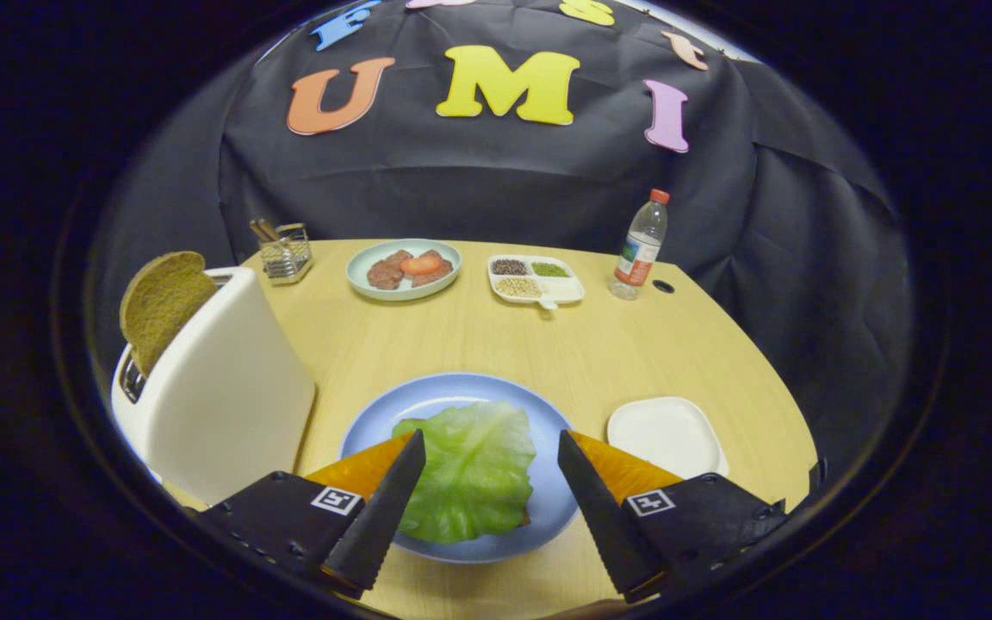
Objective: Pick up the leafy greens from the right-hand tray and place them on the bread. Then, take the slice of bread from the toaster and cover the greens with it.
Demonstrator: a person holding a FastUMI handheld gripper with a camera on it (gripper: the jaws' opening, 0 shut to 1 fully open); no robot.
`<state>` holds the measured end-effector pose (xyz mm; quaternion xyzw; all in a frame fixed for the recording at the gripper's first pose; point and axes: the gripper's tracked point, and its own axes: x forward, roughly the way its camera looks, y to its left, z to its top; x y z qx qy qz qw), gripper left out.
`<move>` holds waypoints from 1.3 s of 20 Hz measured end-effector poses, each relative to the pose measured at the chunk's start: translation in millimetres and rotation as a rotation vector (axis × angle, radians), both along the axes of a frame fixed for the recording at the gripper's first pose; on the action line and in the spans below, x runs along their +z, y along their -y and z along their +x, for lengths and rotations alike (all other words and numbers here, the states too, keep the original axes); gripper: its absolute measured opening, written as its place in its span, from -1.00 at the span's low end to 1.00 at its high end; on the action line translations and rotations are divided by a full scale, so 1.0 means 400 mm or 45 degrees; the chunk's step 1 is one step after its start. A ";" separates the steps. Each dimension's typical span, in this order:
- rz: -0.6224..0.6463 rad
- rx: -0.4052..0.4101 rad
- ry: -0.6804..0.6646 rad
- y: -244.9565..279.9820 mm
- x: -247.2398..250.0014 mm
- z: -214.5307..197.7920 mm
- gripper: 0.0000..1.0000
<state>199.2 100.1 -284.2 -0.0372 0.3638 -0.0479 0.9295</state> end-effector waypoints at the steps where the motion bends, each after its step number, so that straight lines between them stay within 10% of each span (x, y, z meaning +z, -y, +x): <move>1: -0.006 -0.012 0.017 0.002 0.017 -0.019 0.91; 26: 0.096 0.155 0.249 -0.375 0.361 -0.133 0.90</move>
